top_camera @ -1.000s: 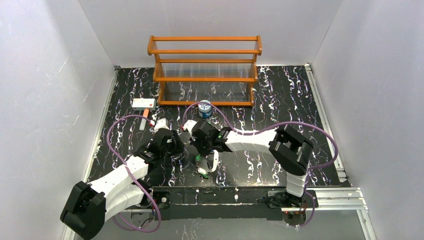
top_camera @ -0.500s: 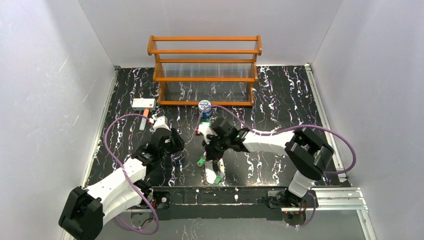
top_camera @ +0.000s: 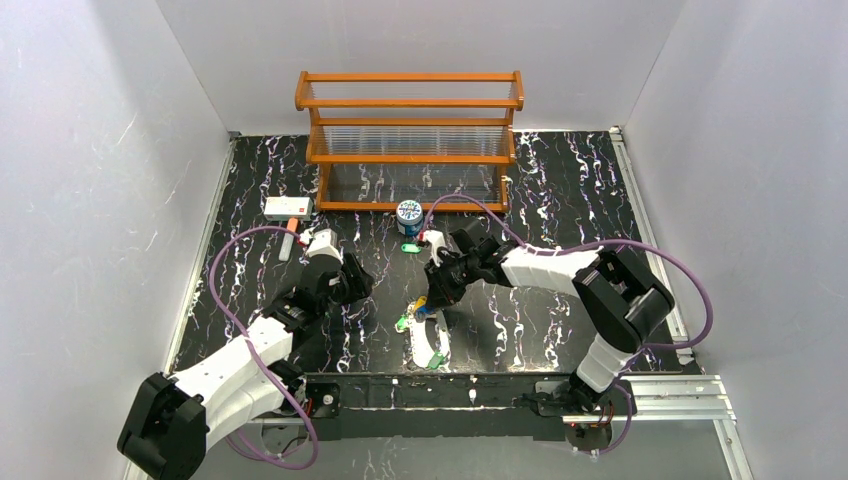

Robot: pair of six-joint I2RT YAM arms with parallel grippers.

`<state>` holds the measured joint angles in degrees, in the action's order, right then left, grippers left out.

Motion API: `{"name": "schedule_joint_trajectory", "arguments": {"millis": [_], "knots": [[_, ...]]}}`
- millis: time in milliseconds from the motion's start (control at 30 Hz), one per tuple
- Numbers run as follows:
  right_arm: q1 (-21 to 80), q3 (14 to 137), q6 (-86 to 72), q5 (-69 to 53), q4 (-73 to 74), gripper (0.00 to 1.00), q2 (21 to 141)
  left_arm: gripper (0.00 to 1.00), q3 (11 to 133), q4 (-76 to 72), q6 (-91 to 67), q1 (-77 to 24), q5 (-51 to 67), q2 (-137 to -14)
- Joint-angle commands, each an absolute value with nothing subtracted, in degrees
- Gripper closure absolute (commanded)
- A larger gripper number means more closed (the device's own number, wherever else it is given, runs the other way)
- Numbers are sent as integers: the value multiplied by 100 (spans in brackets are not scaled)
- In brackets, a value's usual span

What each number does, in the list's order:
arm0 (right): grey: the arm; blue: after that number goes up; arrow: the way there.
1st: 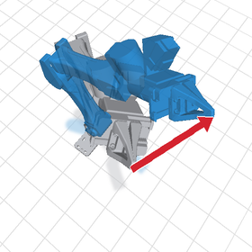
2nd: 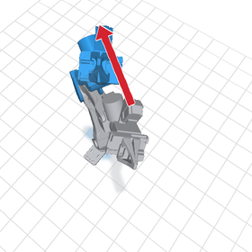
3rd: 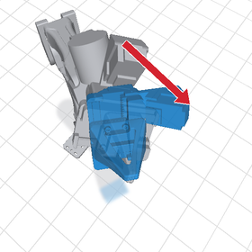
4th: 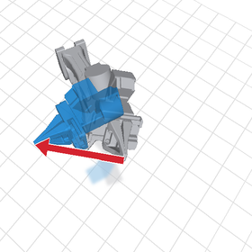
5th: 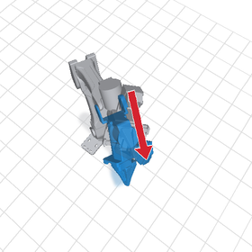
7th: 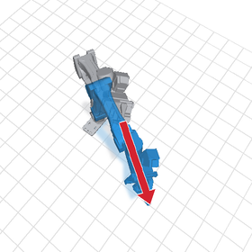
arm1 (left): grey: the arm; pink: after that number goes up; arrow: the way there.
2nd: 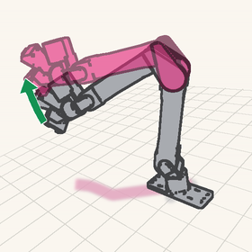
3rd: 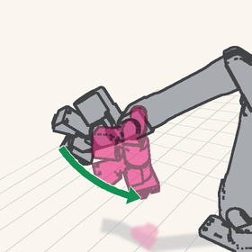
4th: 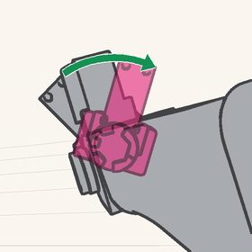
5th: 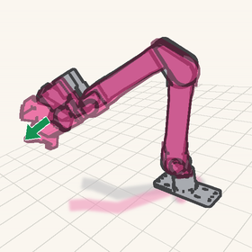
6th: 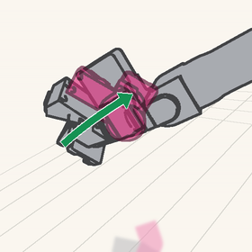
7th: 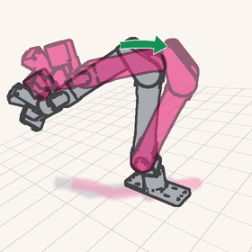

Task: Put the keys on the keyring

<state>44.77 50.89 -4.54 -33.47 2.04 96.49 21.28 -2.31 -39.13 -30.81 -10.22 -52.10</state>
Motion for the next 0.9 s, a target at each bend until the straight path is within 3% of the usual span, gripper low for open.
{"name": "schedule_joint_trajectory", "arguments": {"millis": [0, 200, 467, 667, 800, 867], "knots": [[4583, 5350, -453, -3256, 420, 72, 9317, 51, 2006, -465, -3904, -3050, -925, -5212], [5053, 5510, -311, -2465, 727, 52, 9083, 51, 1877, -786, -4020, -3050, -688, -5291], [5815, 5672, -177, -1823, 1039, 43, 9229, 52, 1828, -1035, -4140, -3050, -323, -5508], [6133, 5694, -151, -1642, 1131, 44, 9454, 52, 1833, -1082, -4139, -3050, -282, -5455], [6272, 5818, -88, -1608, 1243, 57, 9643, 52, 1828, -1090, -4147, -3050, -252, -5432], [6288, 5844, -88, -1640, 1197, 57, 9703, 52, 1822, -1096, -4153, -3050, -237, -5431]]}}
